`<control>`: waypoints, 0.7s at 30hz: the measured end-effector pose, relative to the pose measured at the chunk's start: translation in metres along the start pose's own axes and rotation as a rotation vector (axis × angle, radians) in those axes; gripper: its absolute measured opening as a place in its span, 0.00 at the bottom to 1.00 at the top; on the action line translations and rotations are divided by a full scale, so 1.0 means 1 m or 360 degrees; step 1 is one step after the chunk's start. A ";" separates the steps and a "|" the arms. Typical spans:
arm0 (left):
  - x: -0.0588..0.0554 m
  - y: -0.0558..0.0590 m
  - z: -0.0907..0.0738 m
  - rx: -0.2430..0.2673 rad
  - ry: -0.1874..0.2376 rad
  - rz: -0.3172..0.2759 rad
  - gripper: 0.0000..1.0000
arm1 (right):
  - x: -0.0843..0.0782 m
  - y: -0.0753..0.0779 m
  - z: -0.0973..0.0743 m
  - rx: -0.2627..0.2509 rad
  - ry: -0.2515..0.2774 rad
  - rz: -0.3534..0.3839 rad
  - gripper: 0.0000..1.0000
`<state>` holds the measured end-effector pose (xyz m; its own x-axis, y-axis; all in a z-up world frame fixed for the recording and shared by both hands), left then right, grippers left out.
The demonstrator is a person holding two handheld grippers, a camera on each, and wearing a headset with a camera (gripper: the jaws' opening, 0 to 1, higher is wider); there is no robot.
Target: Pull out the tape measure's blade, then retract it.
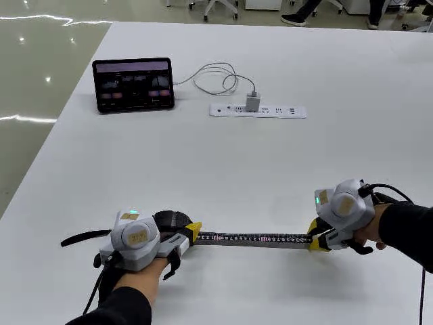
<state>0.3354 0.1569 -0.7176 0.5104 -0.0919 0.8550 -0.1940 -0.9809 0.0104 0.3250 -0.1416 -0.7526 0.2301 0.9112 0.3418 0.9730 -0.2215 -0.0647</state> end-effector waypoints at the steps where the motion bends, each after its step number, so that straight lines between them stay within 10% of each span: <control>1: -0.002 0.001 0.000 -0.0004 -0.0016 -0.0017 0.75 | -0.001 0.000 0.000 -0.0003 -0.0001 -0.0004 0.11; 21: 0.005 0.007 0.006 -0.0051 -0.0050 0.0033 0.60 | 0.000 0.002 -0.002 -0.0061 0.0070 0.0089 0.11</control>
<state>0.3415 0.1490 -0.7166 0.5321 -0.1181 0.8384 -0.2313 -0.9728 0.0098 0.3273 -0.1426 -0.7512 0.2826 0.8811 0.3793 0.9570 -0.2858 -0.0490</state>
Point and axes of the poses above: the centre of the closed fingertips' face, and the gripper's own axes: z roughly forward along the fingers, y roughly to its right, x roughly out of its top, the point moved 1 cm from there along -z, roughly backward along the fingers, and after that the axes turned 11 degrees about z, right-handed, at the moved point
